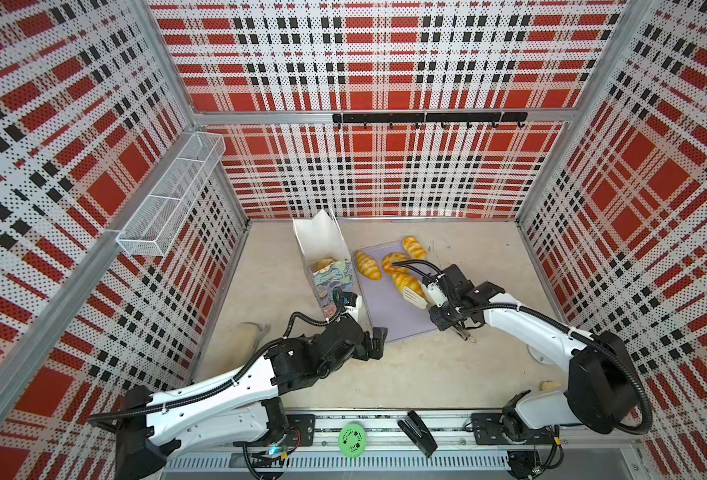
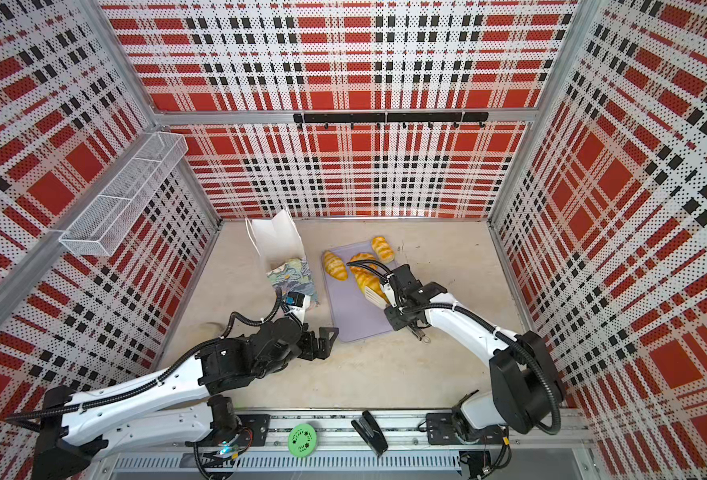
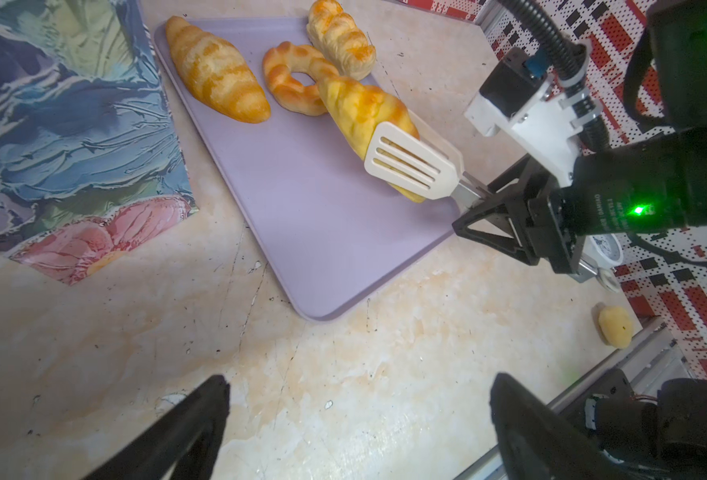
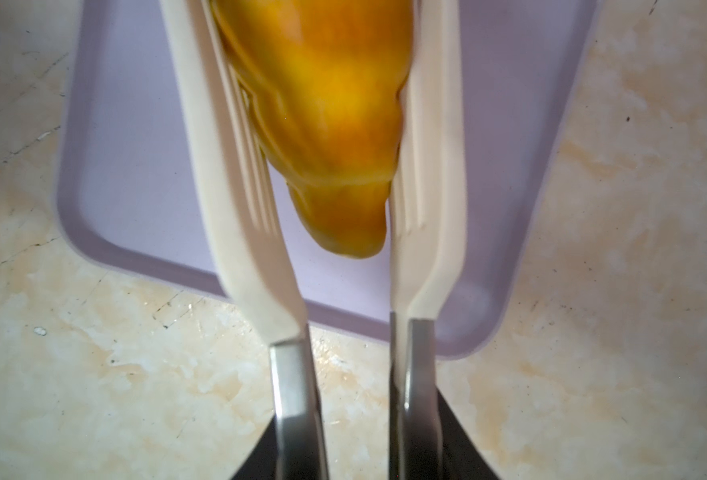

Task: Place the fake bread into the paper bag
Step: 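Lift the croissant with the tongs off the tray with the right gripper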

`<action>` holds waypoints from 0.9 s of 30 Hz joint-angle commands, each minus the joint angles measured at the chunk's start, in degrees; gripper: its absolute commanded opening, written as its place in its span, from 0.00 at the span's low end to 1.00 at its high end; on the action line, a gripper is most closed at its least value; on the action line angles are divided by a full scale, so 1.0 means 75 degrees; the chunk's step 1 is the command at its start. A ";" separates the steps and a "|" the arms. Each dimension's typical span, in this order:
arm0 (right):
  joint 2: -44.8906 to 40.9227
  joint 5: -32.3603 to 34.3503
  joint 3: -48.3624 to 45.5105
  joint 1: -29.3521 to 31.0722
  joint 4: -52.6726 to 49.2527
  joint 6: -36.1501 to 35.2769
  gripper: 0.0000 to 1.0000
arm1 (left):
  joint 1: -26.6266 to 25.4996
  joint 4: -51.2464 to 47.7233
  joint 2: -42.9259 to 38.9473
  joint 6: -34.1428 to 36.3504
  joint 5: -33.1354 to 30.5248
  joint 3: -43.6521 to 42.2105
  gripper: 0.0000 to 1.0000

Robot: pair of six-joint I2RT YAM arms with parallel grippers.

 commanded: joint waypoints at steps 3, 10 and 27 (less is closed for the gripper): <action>-0.0546 -0.0182 -0.0079 0.0164 0.0395 0.0310 0.39 | -0.0067 -0.0261 -0.0346 -0.0117 -0.0323 -0.0091 0.99; -0.1049 -0.0241 -0.0107 0.0353 0.0418 0.0685 0.39 | -0.0067 -0.0467 -0.0639 -0.0026 -0.0453 -0.0050 0.99; -0.1471 -0.0197 0.0364 0.1360 0.0755 0.1290 0.39 | -0.0061 -0.1278 -0.1246 0.0316 -0.0848 0.0317 0.99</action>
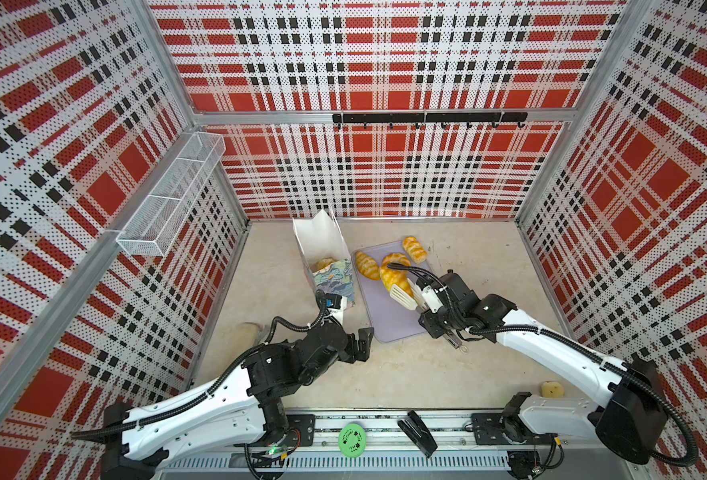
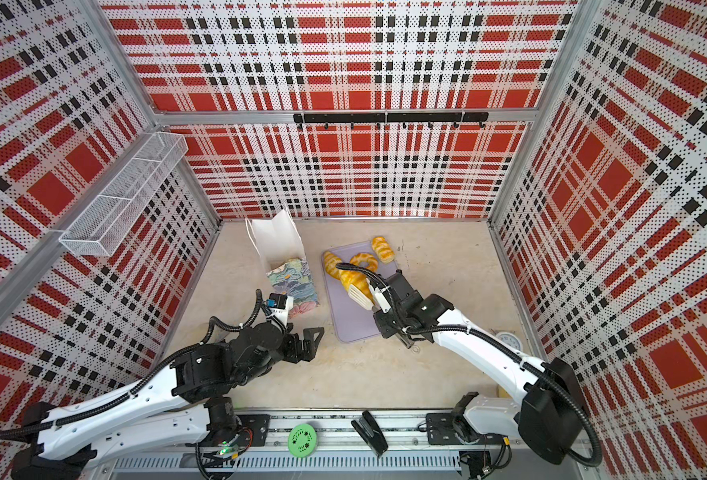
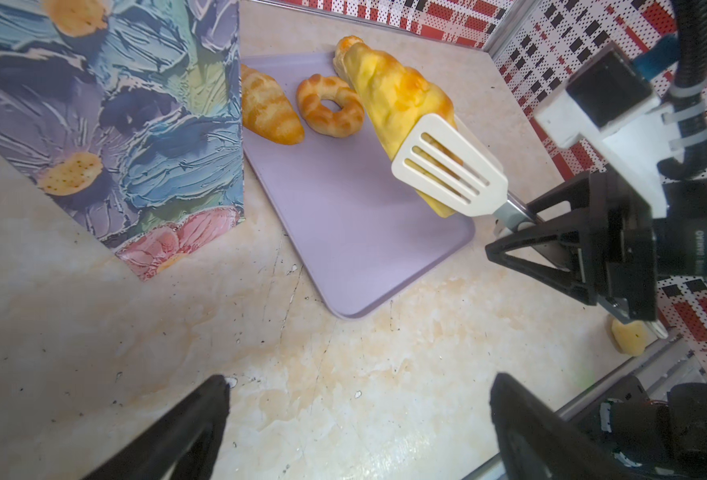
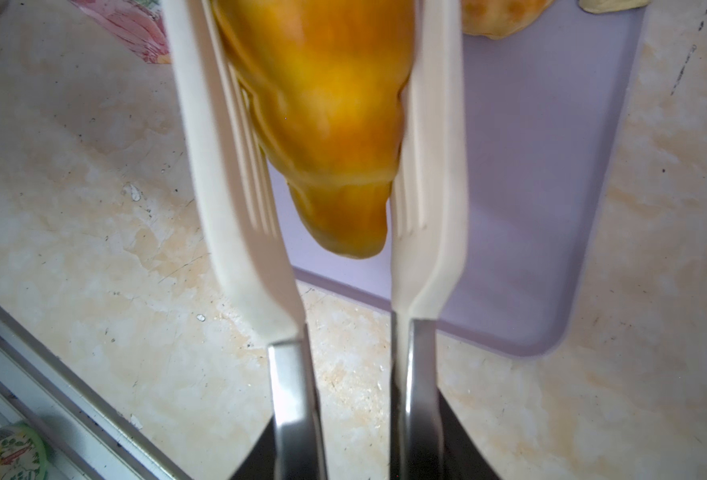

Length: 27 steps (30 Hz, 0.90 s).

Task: Place the fake bread into the paper bag
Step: 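Lift the croissant with the tongs off the tray with the right gripper, then carry the croissant in the tongs over the floral bag opening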

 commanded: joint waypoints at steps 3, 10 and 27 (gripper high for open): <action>-0.0232 0.0006 0.0599 0.0288 0.0642 0.0191 0.40 | -0.0017 -0.0440 -0.0310 0.0171 -0.0446 0.0353 0.99; -0.0080 0.0026 0.0978 0.0551 0.0698 0.0240 0.39 | 0.0152 -0.0880 -0.0630 0.0276 -0.0541 0.0526 0.99; 0.0303 -0.0111 0.1908 0.1075 0.1028 0.0245 0.40 | 0.1029 -0.1735 -0.1208 0.0767 -0.0201 0.1124 1.00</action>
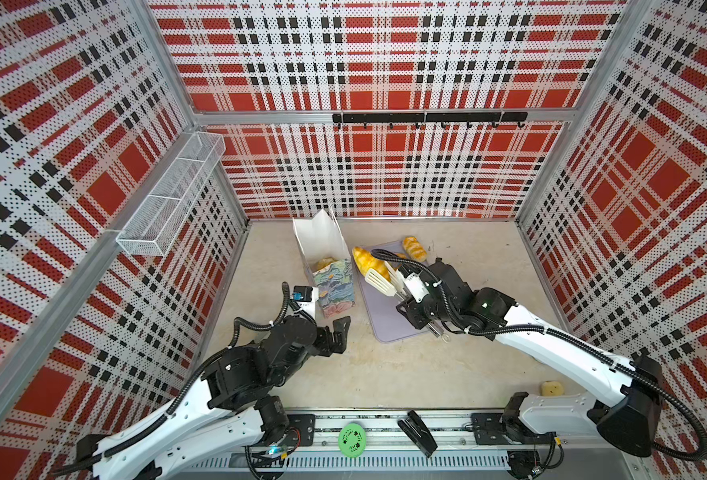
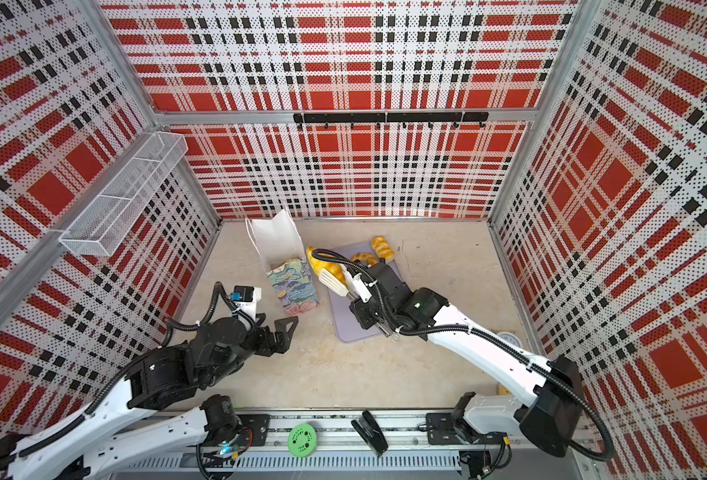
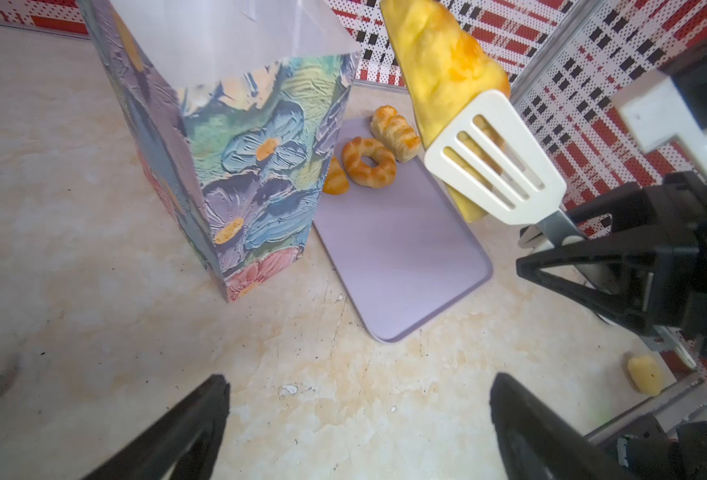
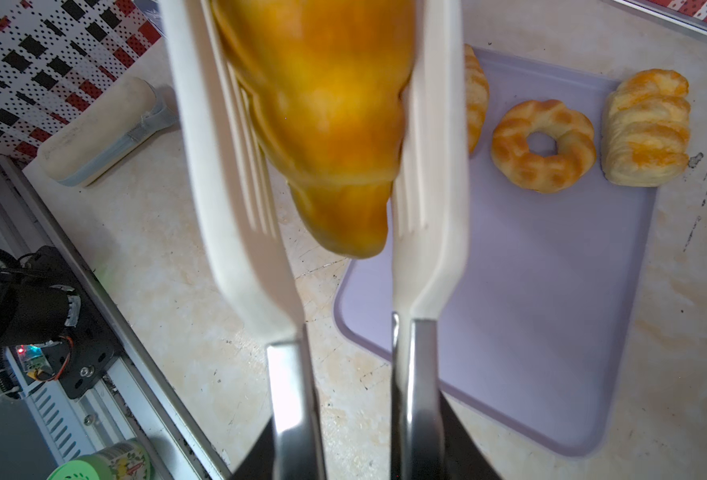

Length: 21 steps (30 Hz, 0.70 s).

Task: Place the fake bread into the paper bag
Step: 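Carry the croissant in the tongs over the floral bag opening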

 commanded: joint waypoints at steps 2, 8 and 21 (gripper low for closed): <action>0.0112 -0.0126 0.0532 0.0150 0.0668 0.0055 0.40 | 0.0293 -0.0391 -0.0104 0.0246 0.0079 0.0387 0.99; 0.0319 -0.0199 0.1021 0.0326 0.0534 0.0044 0.40 | 0.0749 -0.0662 -0.0011 0.0575 0.0348 0.0702 1.00; 0.0869 -0.0417 0.2217 0.0393 0.0245 0.0139 0.41 | 0.1642 -0.0815 0.0069 0.1111 0.1143 0.1112 0.99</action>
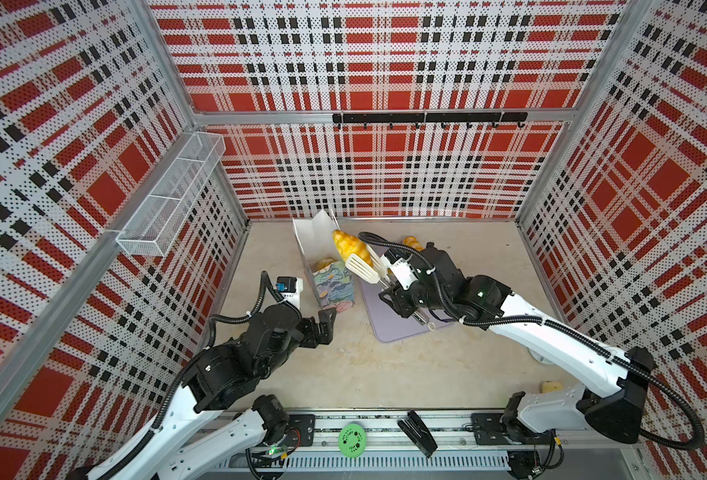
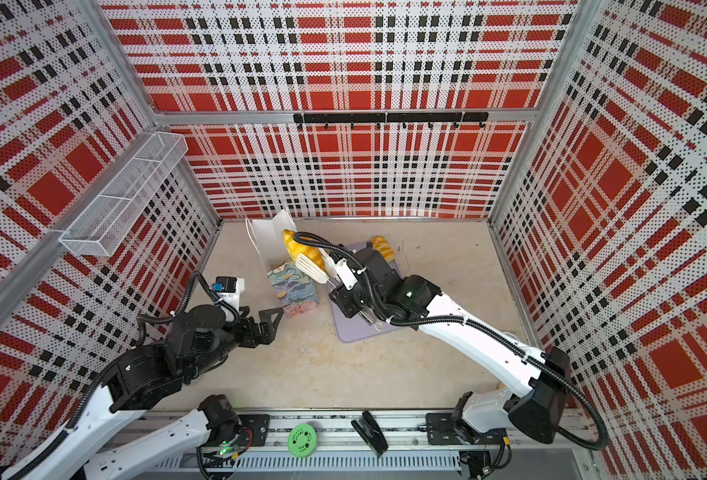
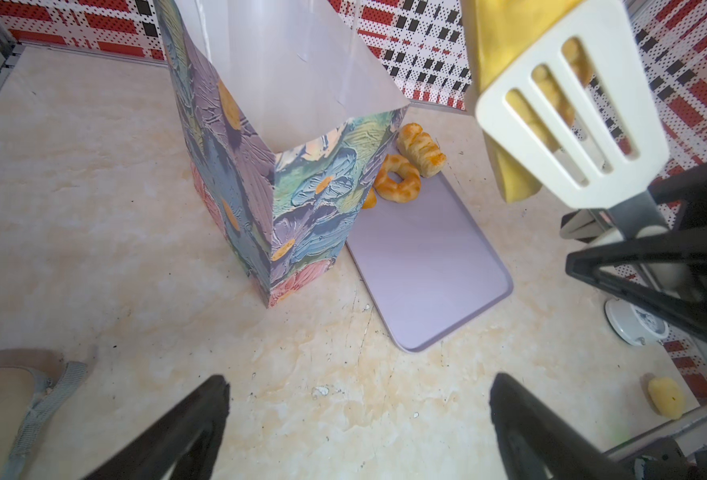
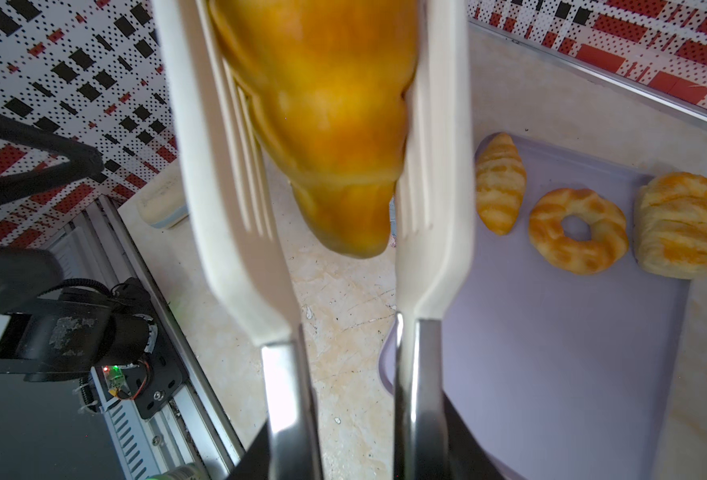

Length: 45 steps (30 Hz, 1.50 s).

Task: Place the fake bread into the paper bag
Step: 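Carry the croissant in the tongs over the floral bag opening, then open the tongs with the right gripper to drop the croissant into the bag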

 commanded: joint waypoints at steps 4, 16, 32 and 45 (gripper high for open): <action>0.0474 -0.0230 0.0897 0.0024 0.0432 0.0066 0.41 | 0.0465 -0.0113 0.0055 0.0409 0.0511 0.0364 0.99; 0.1531 -0.0580 0.1884 0.0061 0.1092 0.0328 0.43 | 0.1500 -0.0088 0.0132 0.0738 0.1409 0.0454 0.99; 0.2727 0.0044 0.3039 0.0149 0.1288 0.0308 0.45 | 0.2403 -0.0078 0.0218 0.0910 0.2227 0.0261 0.99; 0.3759 0.0702 0.4208 0.0142 0.0418 0.0106 0.47 | 0.2405 0.0051 0.0104 0.0745 0.2471 -0.0158 0.99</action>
